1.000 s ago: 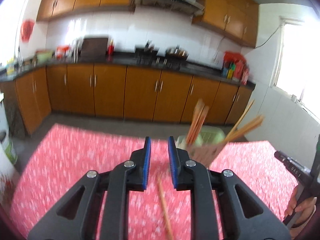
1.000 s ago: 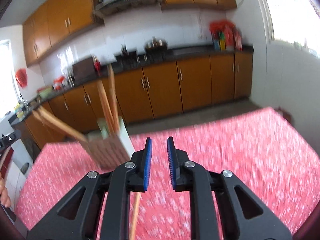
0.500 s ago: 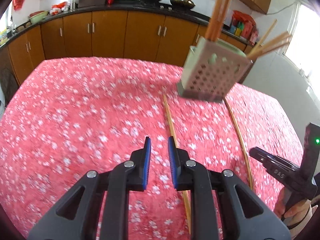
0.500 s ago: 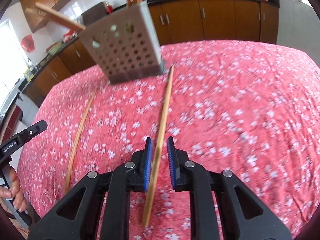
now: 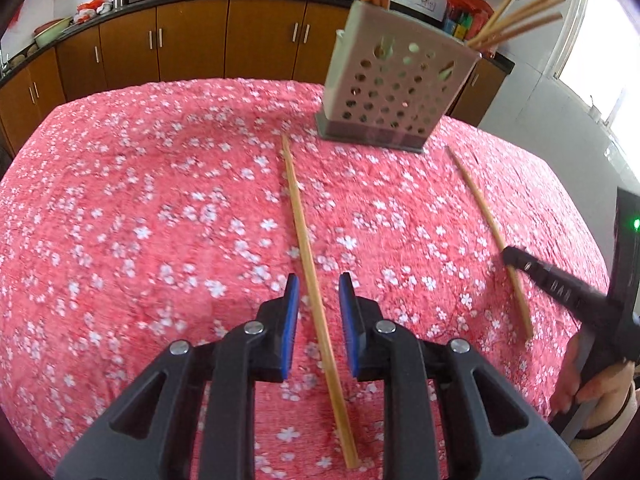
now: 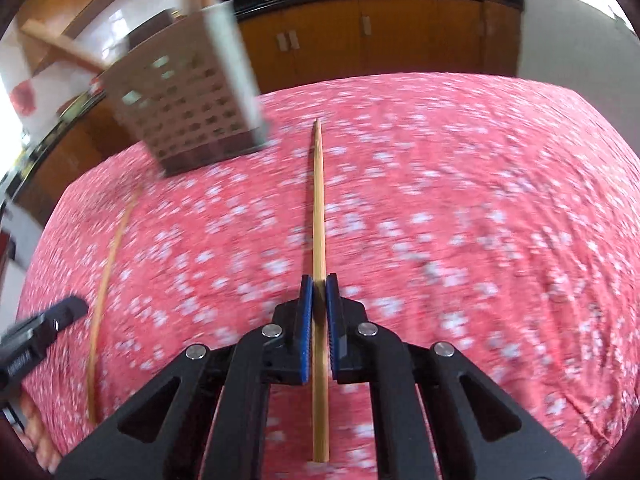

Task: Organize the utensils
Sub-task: 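Lower the left gripper onto another chopstick and close it while the right gripper grasps one, then lift the left gripper's chopstick over the holder while the right gripper carries its chopstick there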

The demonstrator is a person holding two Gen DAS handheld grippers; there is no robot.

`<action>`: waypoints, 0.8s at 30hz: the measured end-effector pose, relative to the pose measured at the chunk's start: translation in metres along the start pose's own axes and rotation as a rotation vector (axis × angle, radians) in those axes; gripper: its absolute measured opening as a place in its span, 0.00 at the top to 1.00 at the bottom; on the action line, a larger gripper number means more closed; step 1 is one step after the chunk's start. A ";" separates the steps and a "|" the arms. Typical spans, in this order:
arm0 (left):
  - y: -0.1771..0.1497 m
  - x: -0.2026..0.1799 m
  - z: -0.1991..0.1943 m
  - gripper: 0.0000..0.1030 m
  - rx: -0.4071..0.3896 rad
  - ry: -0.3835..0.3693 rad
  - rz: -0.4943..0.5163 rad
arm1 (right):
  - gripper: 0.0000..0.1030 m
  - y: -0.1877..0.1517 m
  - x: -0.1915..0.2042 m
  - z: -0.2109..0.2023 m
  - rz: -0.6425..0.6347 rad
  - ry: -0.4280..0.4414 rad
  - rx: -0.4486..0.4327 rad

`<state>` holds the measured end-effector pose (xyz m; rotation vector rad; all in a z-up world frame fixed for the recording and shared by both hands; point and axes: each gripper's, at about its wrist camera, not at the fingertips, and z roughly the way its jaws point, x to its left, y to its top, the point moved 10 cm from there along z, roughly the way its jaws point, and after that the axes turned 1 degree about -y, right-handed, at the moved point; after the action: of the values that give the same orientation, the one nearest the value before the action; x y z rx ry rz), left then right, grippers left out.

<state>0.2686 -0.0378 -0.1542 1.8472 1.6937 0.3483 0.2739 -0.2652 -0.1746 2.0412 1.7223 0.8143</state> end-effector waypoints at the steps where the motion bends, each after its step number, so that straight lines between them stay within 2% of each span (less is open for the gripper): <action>1: -0.003 -0.001 0.003 0.79 0.009 0.002 0.004 | 0.92 0.002 -0.007 0.000 0.017 -0.005 0.000; 4: -0.009 -0.003 0.010 0.81 0.029 0.011 0.011 | 0.92 0.005 -0.020 -0.002 0.039 -0.017 -0.007; 7: -0.009 0.000 0.012 0.90 0.020 0.044 0.029 | 0.92 0.006 -0.024 -0.004 0.032 -0.024 -0.012; 10: -0.002 0.010 0.015 0.92 0.024 0.048 0.004 | 0.92 0.008 -0.027 -0.003 0.026 -0.023 -0.012; 18: 0.030 0.063 0.023 0.92 -0.008 0.136 -0.049 | 0.92 0.020 -0.024 0.011 -0.024 -0.058 -0.028; 24: 0.032 0.071 0.022 0.91 -0.048 0.147 -0.045 | 0.92 0.024 -0.021 0.016 -0.056 -0.073 -0.049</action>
<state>0.3179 0.0256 -0.1667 1.7843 1.8056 0.5128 0.3004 -0.2893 -0.1764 1.9569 1.6958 0.7475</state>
